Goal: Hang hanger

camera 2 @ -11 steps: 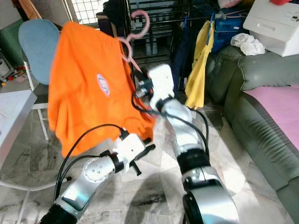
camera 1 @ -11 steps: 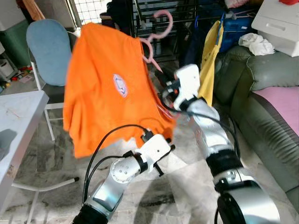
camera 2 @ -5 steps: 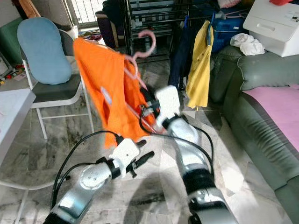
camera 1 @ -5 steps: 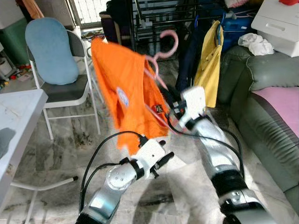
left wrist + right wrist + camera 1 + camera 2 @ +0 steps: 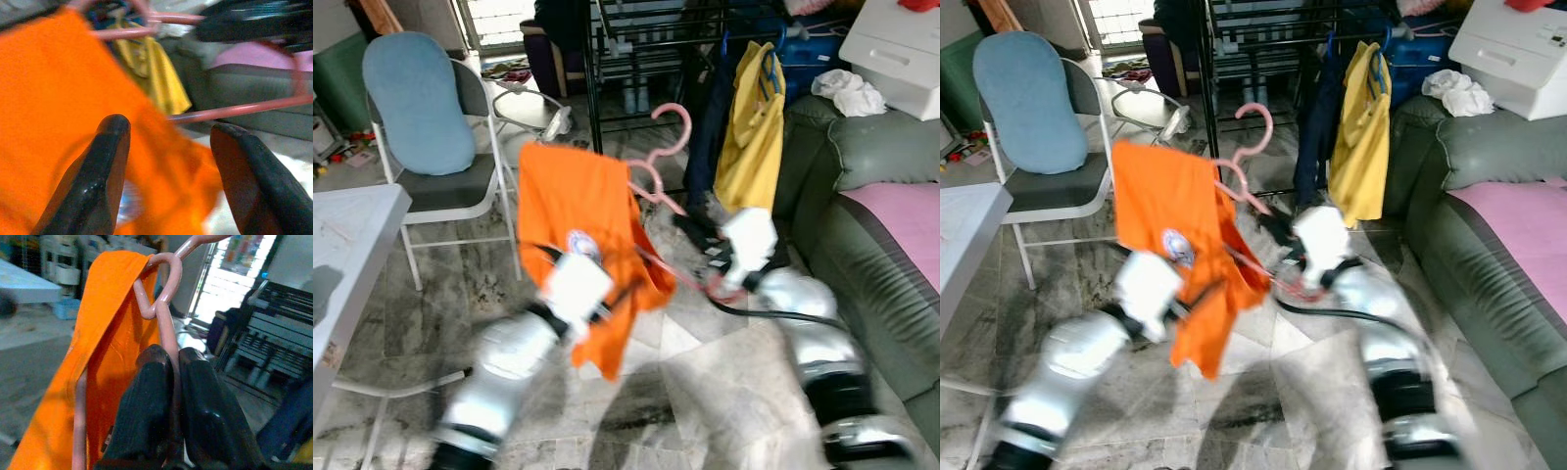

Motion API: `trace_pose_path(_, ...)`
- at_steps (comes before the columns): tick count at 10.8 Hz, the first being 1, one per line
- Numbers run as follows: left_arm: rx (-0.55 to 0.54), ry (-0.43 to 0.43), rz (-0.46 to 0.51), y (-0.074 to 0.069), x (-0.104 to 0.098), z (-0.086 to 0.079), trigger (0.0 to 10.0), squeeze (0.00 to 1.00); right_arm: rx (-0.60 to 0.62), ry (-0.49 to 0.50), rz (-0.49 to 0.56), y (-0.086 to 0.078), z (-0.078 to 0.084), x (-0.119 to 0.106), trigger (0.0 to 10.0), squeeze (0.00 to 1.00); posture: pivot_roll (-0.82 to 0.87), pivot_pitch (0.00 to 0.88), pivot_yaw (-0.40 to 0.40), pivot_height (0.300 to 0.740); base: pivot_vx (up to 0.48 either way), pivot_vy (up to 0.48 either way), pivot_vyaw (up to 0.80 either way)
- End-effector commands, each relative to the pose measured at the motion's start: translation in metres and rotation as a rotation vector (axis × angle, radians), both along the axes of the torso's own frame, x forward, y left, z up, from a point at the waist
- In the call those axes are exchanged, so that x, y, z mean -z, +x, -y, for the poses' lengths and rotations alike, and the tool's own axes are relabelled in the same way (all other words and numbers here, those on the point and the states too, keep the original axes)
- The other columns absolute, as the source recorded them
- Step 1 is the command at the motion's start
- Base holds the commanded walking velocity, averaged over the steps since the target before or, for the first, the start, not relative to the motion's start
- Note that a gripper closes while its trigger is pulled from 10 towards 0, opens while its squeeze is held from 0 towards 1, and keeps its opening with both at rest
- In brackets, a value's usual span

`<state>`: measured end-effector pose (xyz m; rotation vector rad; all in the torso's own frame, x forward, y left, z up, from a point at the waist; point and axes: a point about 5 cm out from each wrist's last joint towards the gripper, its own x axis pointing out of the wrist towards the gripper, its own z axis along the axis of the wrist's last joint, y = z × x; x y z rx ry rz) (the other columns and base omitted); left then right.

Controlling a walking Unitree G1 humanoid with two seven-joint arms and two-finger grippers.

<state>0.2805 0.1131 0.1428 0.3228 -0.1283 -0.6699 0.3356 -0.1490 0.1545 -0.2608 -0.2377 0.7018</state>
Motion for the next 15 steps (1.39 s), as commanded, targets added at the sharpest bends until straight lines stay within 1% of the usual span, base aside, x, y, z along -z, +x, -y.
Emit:
trace_pose_path(1, -0.029, 0.001, 0.047, 0.003, -0.014, -0.009, 10.0, 1.0, -0.02, 0.034, 0.052, 0.004, 0.005, -0.016, 10.0, 0.0, 0.0, 0.07, 0.038, 0.74, 0.0, 0.0, 0.0)
trace_pose_path(2, -0.036, 0.027, 0.067, 0.005, -0.018, -0.015, 10.0, 1.0, -0.032, 0.018, 0.055, 0.004, 0.009, -0.019, 10.0, 0.0, 0.0, 0.074, 0.037, 0.74, 0.0, 0.0, 0.0)
trace_pose_path(3, -0.067, 0.114, 0.094, 0.013, -0.025, -0.037, 10.0, 1.0, -0.116, -0.042, 0.04, 0.002, 0.019, -0.023, 10.0, 0.0, 0.0, 0.076, 0.042, 0.74, 0.0, 0.0, 0.0)
trace_pose_path(4, -0.083, 0.158, 0.102, 0.016, -0.026, -0.047, 10.0, 1.0, -0.151, -0.064, 0.03, 0.0, 0.02, -0.025, 10.0, 0.0, 0.0, 0.077, 0.043, 0.74, 0.0, 0.0, 0.0)
trace_pose_path(5, -0.125, 0.212, 0.117, 0.024, -0.033, -0.066, 10.0, 1.0, -0.247, -0.104, -0.021, -0.004, 0.025, -0.025, 10.0, 0.0, 0.0, 0.079, 0.041, 0.74, 0.0, 0.0, 0.0)
trace_pose_path(6, -0.125, 0.232, 0.124, 0.026, -0.038, -0.072, 10.0, 1.0, -0.29, -0.131, -0.045, -0.007, 0.028, -0.022, 10.0, 0.0, 0.0, 0.079, 0.041, 0.74, 0.0, 0.0, 0.0)
trace_pose_path(8, -0.069, 0.271, 0.076, 0.028, -0.036, -0.077, 10.0, 1.0, -0.36, -0.199, -0.054, -0.01, 0.029, -0.02, 10.0, 0.0, 0.0, 0.078, 0.039, 0.74, 0.0, 0.0, 0.0)
trace_pose_path(9, -0.04, 0.266, 0.051, 0.029, -0.036, -0.079, 10.0, 1.0, -0.382, -0.245, -0.03, -0.008, 0.027, -0.024, 10.0, 0.0, -0.01, 0.082, 0.045, 0.74, 0.0, 0.0, 0.0)
trace_pose_path(10, -0.03, 0.28, 0.039, 0.031, -0.035, -0.081, 10.0, 1.0, -0.401, -0.274, -0.002, -0.005, 0.027, -0.031, 10.0, 0.0, -0.01, 0.082, 0.049, 0.74, 0.0, 0.0, 0.0)
trace_pose_path(11, -0.002, 0.29, -0.002, 0.032, -0.032, -0.083, 10.0, 1.0, -0.389, -0.312, 0.092, 0.0, 0.025, -0.045, 10.0, 0.0, -0.01, 0.081, 0.05, 0.74, 0.0, 0.0, 0.0)
trace_pose_path(12, -0.01, 0.289, -0.015, 0.034, -0.033, -0.087, 10.0, 1.0, -0.36, -0.345, 0.179, 0.003, 0.022, -0.053, 10.0, 0.0, -0.01, 0.081, 0.05, 0.74, 0.0, 0.0, 0.0)
trace_pose_path(13, -0.012, 0.291, -0.017, 0.034, -0.033, -0.087, 10.0, 1.0, -0.356, -0.346, 0.192, 0.003, 0.021, -0.054, 10.0, 0.0, -0.01, 0.081, 0.05, 0.74, 0.0, 0.0, 0.0)
trace_pose_path(14, -0.008, 0.29, -0.045, 0.036, -0.031, -0.091, 10.0, 1.0, -0.365, -0.373, 0.263, 0.001, 0.016, -0.058, 10.0, 0.0, -0.01, 0.084, 0.053, 0.74, 0.0, 0.0, 0.0)
trace_pose_path(15, 0.028, 0.296, -0.083, 0.035, -0.028, -0.091, 10.0, 1.0, -0.389, -0.405, 0.302, 0.0, 0.013, -0.057, 10.0, 0.0, -0.01, 0.087, 0.057, 0.74, 0.0, 0.0, 0.0)
